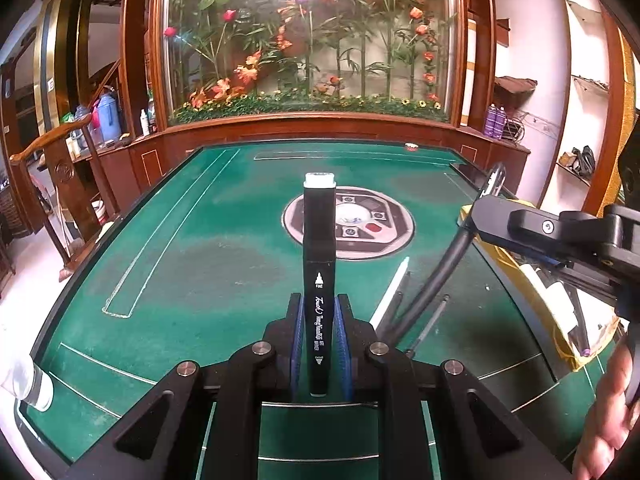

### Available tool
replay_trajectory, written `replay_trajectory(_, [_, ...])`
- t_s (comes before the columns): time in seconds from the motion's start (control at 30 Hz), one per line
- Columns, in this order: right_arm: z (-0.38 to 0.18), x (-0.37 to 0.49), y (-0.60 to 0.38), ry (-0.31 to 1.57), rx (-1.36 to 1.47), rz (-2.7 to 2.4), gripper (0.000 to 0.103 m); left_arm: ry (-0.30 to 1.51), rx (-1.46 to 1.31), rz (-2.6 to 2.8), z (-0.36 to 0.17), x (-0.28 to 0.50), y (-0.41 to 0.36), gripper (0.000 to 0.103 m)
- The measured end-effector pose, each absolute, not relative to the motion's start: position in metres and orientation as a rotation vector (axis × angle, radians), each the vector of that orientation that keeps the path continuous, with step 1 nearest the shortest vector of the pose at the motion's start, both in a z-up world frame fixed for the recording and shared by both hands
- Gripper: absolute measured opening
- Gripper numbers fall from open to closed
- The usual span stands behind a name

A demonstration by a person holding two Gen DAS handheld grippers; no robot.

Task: Organize rigid objects
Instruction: 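Carry the black marker and black pen over the tray with both tools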

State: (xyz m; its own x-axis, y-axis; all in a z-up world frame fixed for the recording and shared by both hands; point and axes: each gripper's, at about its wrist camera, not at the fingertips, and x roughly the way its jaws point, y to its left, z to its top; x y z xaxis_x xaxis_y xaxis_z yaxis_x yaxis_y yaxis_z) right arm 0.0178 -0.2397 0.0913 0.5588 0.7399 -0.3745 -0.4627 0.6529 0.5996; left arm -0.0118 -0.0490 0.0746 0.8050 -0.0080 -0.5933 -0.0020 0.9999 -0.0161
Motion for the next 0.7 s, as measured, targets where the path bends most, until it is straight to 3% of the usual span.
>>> replay_trajectory(0.7, [0.099,-0.003,-0.333,0.575,0.571,0.631,0.014,0.646,0.048,-0.127,0.084,-0.021,-0.112,0.015])
